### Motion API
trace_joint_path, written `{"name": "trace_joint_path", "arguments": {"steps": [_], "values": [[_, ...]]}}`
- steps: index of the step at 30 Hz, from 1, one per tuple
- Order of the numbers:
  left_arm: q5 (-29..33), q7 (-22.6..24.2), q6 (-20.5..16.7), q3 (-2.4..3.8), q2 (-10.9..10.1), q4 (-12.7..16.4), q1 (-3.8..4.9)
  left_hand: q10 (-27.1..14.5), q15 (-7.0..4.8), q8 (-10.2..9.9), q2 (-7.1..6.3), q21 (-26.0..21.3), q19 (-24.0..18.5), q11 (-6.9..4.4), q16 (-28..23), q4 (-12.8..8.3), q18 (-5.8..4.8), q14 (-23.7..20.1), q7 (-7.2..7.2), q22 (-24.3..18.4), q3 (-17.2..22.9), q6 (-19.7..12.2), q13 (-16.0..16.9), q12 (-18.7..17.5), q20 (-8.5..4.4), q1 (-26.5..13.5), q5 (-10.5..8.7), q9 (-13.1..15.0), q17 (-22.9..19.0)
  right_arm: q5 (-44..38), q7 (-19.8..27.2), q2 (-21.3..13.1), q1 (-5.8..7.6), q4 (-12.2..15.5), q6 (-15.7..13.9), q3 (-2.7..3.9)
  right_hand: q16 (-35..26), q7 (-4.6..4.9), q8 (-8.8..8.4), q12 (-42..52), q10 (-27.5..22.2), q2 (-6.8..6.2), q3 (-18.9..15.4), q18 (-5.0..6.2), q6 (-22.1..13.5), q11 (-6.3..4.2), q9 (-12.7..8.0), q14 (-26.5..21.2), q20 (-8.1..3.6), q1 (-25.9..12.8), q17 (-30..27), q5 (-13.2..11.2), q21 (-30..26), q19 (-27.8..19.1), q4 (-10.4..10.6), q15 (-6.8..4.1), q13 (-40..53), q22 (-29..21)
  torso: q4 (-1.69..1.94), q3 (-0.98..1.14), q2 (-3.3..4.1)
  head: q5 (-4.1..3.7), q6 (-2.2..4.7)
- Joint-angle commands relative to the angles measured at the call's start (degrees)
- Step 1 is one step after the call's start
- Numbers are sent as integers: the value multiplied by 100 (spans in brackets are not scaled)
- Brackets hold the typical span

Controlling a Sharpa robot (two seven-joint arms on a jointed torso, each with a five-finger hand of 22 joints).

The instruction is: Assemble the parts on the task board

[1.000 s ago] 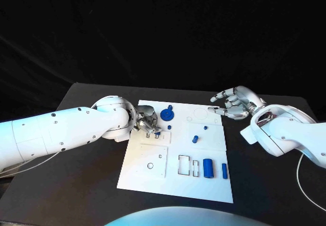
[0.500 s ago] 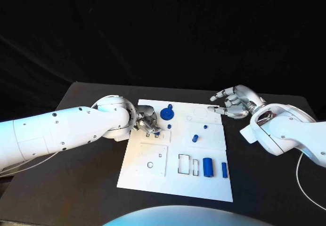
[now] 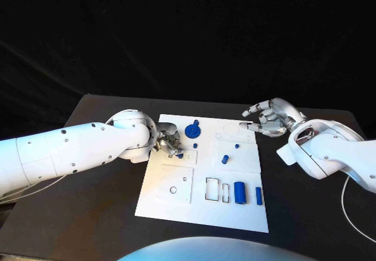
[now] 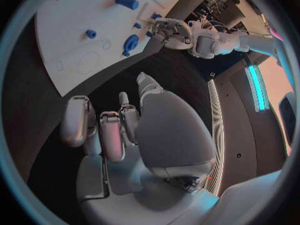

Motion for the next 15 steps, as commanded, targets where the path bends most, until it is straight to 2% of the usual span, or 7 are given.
{"name": "trace_joint_path", "arguments": {"steps": [1, 15], "values": [[5, -75, 128, -2, 16, -1, -3, 28, -26, 28, 16, 25, 29, -1, 10, -1036, -92, 343, -40, 2, 1062, -9, 16, 36, -9, 37, 30, 11, 484, -43, 46, 2, -5, 7, 73, 0, -18, -1, 31, -17, -19, 25, 29, 87, 29, -23, -8, 338, -7, -24, 314, -5, -13, -12, -15, -32, 285, 142, -1, 1, 3, 0, -7], [42, -73, 198, -4, 30, -3, -6, 40, -28, 29, 6, 28, 32, -3, 9, -1044, -93, 343, -42, 8, 1080, -1, 28, 40, -10, 30, 32, 14, 483, -43, 62, 1, -9, 10, 60, 0, -18, -2, 35, -12, -15, 28, 38, 86, 28, -24, -10, 340, -8, -27, 319, -6, -8, -6, -16, -33, 288, 147, 0, 3, 0, 1, -18]]}}
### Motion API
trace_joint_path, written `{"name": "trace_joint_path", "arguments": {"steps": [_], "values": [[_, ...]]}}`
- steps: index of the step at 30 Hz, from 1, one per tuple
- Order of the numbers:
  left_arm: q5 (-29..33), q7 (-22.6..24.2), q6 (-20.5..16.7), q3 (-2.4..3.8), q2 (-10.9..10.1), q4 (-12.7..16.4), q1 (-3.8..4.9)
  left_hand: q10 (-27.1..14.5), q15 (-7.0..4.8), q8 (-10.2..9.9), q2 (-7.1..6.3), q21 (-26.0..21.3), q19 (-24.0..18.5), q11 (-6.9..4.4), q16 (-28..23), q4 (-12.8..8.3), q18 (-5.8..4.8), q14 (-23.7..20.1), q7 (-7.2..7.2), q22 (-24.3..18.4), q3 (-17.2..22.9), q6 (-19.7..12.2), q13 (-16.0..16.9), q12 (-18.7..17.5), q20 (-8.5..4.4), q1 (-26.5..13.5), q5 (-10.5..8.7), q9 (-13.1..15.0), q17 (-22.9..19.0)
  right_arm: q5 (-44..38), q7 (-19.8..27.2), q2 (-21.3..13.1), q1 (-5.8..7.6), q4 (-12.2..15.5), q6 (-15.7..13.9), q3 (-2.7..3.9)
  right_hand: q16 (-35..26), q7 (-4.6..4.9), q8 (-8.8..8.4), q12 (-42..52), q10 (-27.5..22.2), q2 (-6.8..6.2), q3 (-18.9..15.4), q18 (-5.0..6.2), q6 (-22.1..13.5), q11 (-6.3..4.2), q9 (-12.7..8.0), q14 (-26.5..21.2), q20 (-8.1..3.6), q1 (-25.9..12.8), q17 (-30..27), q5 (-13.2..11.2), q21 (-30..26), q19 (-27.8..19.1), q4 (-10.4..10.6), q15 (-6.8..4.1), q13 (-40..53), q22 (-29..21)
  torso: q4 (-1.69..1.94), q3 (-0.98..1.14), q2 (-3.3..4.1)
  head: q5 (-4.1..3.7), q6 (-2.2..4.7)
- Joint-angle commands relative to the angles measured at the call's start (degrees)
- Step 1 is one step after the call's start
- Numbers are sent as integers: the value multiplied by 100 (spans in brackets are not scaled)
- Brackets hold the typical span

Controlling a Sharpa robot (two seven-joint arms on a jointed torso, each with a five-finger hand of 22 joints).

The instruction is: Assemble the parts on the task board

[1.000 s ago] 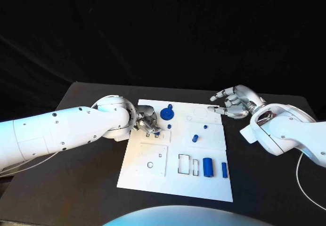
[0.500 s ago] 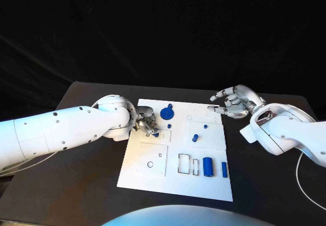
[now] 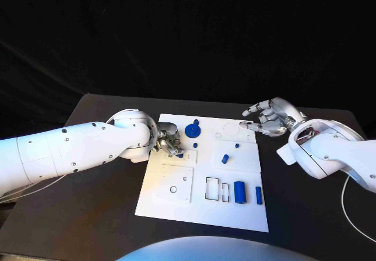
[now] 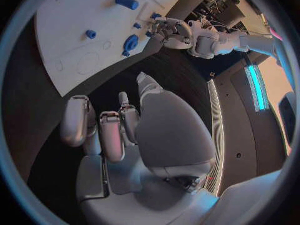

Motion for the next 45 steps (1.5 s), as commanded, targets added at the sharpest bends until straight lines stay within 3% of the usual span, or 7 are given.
{"name": "trace_joint_path", "arguments": {"steps": [1, 20, 29, 45], "values": [[34, -37, 160, -8, 15, -1, -9, 43, -29, 21, 17, 28, 32, -4, 9, -1045, -93, 343, -45, 3, 1085, 1, 8, 20, -10, 41, 39, 7, 483, -44, 61, 1, -5, 9, 56, 0, -18, -2, 35, -12, -15, 21, 35, 85, 28, -24, -7, 340, -8, -20, 320, -6, -8, -6, -13, -33, 289, 148, 0, 2, -1, 0, -2], [72, -49, 232, -9, 37, -16, -9, 78, -34, 20, -29, 33, 33, -9, 7, -1064, -93, 344, -52, 6, 1171, 36, 34, 27, -14, -19, 39, 19, 483, -43, 67, 5, -14, 6, 57, 0, -18, -2, 35, -12, -15, 21, 35, 85, 28, -24, -7, 340, -8, -20, 320, -6, -8, -6, -13, -33, 289, 148, 0, 5, 2, 1, -26], [153, -41, 188, -10, 64, -50, -9, 140, -52, 40, -44, 35, 37, -37, 4, -929, -96, 347, -96, 23, 1151, 136, 58, 36, -24, -334, -16, 64, 490, -53, 75, 6, -20, 1, 51, 0, -21, -4, 41, -16, -17, 25, 47, 87, 30, -26, -10, 339, -10, -20, 312, -6, -17, -8, -15, -35, 283, 143, -2, 4, 2, -4, -40], [236, -56, 237, -12, 130, -111, -8, 170, -99, -3, -81, 27, 54, -88, -2, -601, -101, 350, -161, 43, 706, 249, 95, 46, -66, -781, -29, 107, 499, -55, 87, 1, -24, 1, 42, 0, -26, -4, 44, -30, -28, 26, 55, 88, 27, -27, -13, 337, -11, -23, 299, -6, -25, -9, -15, -36, 269, 138, -1, 0, 2, -20, -70]]}}
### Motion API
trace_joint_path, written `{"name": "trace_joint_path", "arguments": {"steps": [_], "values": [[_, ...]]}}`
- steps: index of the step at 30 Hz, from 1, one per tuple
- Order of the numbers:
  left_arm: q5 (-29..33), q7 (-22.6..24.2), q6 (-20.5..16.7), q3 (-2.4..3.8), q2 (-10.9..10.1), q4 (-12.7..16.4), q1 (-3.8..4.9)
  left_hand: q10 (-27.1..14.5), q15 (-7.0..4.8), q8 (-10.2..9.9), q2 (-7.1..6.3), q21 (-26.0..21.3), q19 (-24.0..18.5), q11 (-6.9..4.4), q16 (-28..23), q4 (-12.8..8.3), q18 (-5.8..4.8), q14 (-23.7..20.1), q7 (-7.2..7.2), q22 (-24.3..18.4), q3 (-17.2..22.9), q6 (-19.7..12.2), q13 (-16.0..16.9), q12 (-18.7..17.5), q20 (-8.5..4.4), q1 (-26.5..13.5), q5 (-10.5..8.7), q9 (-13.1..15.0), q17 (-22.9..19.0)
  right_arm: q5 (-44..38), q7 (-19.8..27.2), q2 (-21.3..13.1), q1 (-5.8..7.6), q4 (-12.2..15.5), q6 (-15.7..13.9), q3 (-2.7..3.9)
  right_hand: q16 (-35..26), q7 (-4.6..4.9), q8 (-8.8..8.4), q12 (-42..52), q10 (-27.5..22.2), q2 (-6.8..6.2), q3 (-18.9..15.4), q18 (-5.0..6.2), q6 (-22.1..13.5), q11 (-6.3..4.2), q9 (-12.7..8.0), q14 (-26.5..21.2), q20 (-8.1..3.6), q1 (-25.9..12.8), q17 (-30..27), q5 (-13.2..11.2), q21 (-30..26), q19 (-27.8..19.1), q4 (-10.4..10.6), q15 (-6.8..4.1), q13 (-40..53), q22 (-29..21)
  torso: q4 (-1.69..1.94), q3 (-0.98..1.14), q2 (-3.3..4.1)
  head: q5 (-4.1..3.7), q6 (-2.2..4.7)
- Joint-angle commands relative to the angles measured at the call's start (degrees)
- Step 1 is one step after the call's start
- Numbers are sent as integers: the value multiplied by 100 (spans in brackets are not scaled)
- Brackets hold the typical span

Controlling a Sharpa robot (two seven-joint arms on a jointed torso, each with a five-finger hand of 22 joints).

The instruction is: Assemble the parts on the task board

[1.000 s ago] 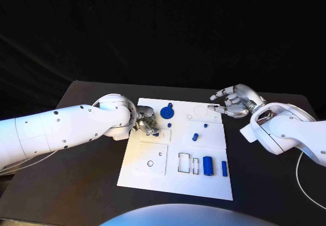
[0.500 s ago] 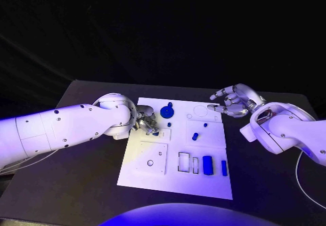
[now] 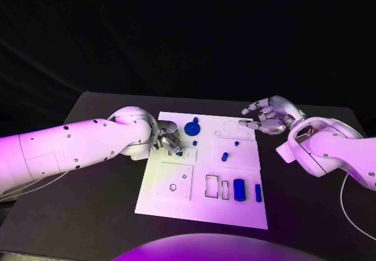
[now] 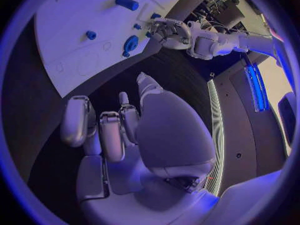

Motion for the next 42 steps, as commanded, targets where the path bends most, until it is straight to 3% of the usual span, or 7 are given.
{"name": "trace_joint_path", "arguments": {"steps": [1, 23, 42], "values": [[123, 16, 131, -8, 37, 10, -11, 14, -39, -33, -13, 27, 15, -18, -1, -171, -102, 330, -63, 8, 113, 54, 6, 28, -27, -103, -24, -3, 503, -52, 55, 0, -4, 3, 43, 0, -26, -4, 22, -30, -28, 27, 43, 88, 27, -26, -8, 337, -11, -24, 300, -6, -25, -9, -3, -36, 271, 135, -1, 0, -1, -3, -8], [137, -11, 219, -11, 89, -72, -11, 24, -49, -82, -53, 23, 30, -29, -4, 14, -105, 332, -75, 19, -218, 123, 34, 36, -40, -291, -15, 12, 508, -51, 60, -13, -5, 15, 42, 0, -26, -4, 22, -30, -28, 27, 43, 88, 27, -26, -8, 337, -11, -24, 300, -6, -25, -9, -3, -36, 271, 135, -1, 3, -4, -15, -42], [130, -53, 245, -13, 118, -136, -11, 21, -45, -187, -62, 6, 42, -20, -10, 252, -106, 333, -66, 20, -1141, 218, 51, 31, -41, -575, -32, 46, 517, -11, 94, -15, -5, 12, 24, 0, -41, -3, 30, -41, -37, 18, 54, 95, 12, -25, -19, 330, -14, -73, 268, -12, -66, -23, 9, -37, 257, 112, -1, 2, -4, -29, -44]]}}
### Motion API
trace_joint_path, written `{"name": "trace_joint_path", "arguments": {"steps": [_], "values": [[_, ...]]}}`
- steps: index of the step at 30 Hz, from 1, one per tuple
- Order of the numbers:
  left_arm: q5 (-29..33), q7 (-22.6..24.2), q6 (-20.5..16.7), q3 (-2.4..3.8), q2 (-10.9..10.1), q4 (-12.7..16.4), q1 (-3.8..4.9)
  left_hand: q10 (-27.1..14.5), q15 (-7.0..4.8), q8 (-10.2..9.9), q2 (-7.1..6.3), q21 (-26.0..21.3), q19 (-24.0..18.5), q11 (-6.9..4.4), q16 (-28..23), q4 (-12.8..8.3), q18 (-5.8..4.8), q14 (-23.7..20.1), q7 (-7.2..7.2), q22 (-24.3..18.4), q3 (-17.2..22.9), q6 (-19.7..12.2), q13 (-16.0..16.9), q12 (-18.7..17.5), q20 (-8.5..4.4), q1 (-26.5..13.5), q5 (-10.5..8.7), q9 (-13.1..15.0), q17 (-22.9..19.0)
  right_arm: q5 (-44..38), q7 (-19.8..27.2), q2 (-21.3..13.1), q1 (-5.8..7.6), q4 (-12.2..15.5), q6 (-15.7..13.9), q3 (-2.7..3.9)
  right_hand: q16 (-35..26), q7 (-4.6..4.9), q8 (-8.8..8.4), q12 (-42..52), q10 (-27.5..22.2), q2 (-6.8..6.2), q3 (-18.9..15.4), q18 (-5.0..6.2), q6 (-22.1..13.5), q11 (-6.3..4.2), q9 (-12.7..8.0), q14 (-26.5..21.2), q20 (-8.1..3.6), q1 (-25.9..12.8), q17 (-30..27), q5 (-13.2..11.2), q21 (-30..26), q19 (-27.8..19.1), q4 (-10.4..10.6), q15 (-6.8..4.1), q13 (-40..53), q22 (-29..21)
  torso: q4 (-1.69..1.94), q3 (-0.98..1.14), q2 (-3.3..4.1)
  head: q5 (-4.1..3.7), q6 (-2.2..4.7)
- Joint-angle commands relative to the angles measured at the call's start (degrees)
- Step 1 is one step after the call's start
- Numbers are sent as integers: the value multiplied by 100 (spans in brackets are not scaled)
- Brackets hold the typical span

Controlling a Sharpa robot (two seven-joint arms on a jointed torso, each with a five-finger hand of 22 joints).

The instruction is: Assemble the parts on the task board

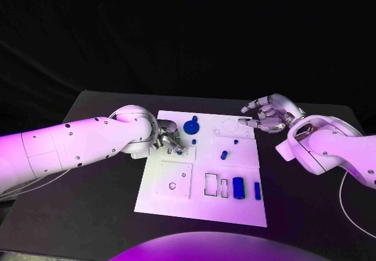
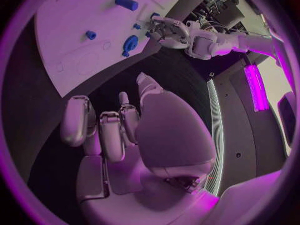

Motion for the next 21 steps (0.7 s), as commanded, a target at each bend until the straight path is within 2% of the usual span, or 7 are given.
{"name": "trace_joint_path", "arguments": {"steps": [1, 9, 21], "values": [[44, -14, 116, -5, 14, -1, -7, 23, -24, -34, 8, 6, 24, -20, -10, 13, -107, 353, 3, 5, -145, 30, 10, 32, -21, -78, -36, 7, 514, -19, 63, -2, -3, 6, 26, 0, -41, -3, 31, -41, -37, 18, 22, 95, 12, -25, -11, 330, -14, -73, 266, -12, -43, -23, 9, -37, 255, 114, 2, -2, 0, -3, 4], [30, -22, 77, -5, 0, -9, -7, 29, -24, -73, 47, 2, 29, -19, -12, 23, -107, 353, 2, 8, -465, 50, 25, 35, -21, -204, -35, 15, 517, -11, 67, -4, -4, 5, 16, 0, -45, -2, 32, -45, -41, 18, 21, 97, 8, -25, -14, 328, -14, -93, 256, -12, -54, -27, 12, -36, 249, 107, 3, -4, 0, -3, 14], [38, -18, -46, 30, -52, 63, -9, 31, -25, -82, 50, 2, 33, -21, -11, 21, -108, 354, -1, 12, -556, 56, 26, 35, -22, -240, -35, 19, 520, 0, 79, -13, -7, 8, 14, 0, -53, -1, 33, -60, -52, 17, 20, 101, -2, -24, -18, 324, -14, -121, 237, -13, -75, -36, 13, -36, 234, 95, 3, -6, -1, -5, 30]]}}
